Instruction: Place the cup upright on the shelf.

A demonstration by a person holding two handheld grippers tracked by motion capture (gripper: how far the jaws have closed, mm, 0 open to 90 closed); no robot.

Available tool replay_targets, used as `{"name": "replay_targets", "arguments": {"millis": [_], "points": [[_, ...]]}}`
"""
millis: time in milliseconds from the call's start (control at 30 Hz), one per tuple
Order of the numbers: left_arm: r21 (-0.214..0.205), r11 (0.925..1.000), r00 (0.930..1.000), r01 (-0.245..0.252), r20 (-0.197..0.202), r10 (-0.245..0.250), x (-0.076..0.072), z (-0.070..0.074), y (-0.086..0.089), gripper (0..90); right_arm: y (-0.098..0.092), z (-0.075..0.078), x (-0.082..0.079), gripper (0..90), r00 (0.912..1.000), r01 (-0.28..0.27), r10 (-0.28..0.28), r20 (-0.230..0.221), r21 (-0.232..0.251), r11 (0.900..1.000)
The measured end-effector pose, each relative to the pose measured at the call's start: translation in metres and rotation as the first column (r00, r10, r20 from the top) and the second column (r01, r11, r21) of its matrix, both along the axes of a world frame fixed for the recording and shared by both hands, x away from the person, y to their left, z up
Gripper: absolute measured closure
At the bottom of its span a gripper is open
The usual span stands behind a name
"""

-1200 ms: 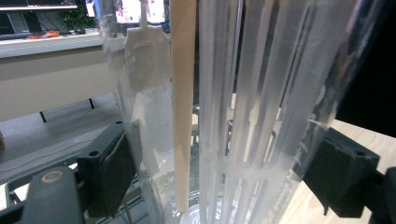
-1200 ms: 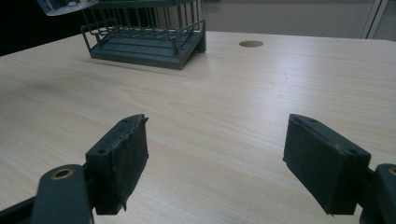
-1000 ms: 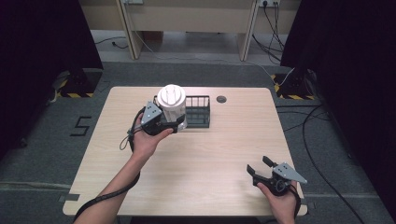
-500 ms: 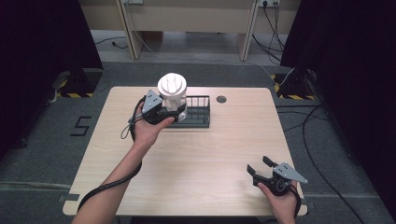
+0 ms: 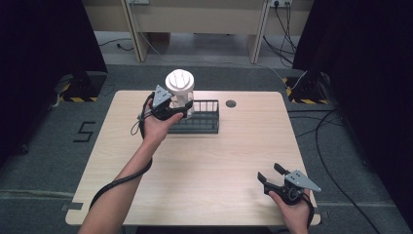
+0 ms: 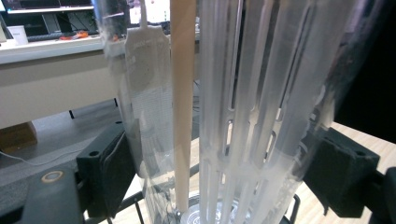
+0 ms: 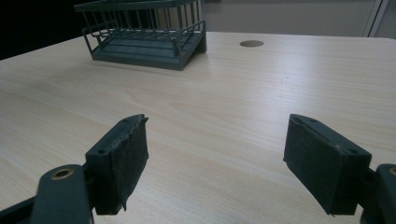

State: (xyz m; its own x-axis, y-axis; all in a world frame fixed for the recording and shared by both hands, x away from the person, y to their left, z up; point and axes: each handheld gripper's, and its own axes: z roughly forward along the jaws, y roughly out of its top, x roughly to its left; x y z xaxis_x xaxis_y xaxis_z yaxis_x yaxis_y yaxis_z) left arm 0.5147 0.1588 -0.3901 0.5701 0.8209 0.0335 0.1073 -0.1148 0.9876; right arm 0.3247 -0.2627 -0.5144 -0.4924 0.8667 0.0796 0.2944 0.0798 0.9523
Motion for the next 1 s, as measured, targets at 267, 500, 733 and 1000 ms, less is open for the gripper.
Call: {"name": "replay_targets", "arguments": {"millis": [267,500,733,1000], "points": [[-0.012,0.9995,0.9994,-0.031,-0.013,0.031,0.018,-0.003,-0.002,17.5,0.0,0.0,0.0,22.2,1.0,-0.002,0.002,0.0,0.003,1.0],[0.004,0.9989,0.9986,-0.046,-0.027,0.046,0.027,-0.012,-0.007,17.5,0.0,0.0,0.0,22.2,1.0,-0.004,0.004,0.0,0.0,1.0],[-0.005,0.9975,0.9964,-0.071,-0.047,0.07,0.033,-0.021,-0.013,17.5,-0.001,0.0,-0.001,22.0,1.0,-0.004,0.004,0.004,0.009,1.0],[-0.001,0.9961,0.9937,-0.088,-0.069,0.088,0.035,-0.034,-0.02,17.4,0.0,0.0,-0.001,22.1,1.0,-0.005,0.005,0.001,0.008,1.0]]}}
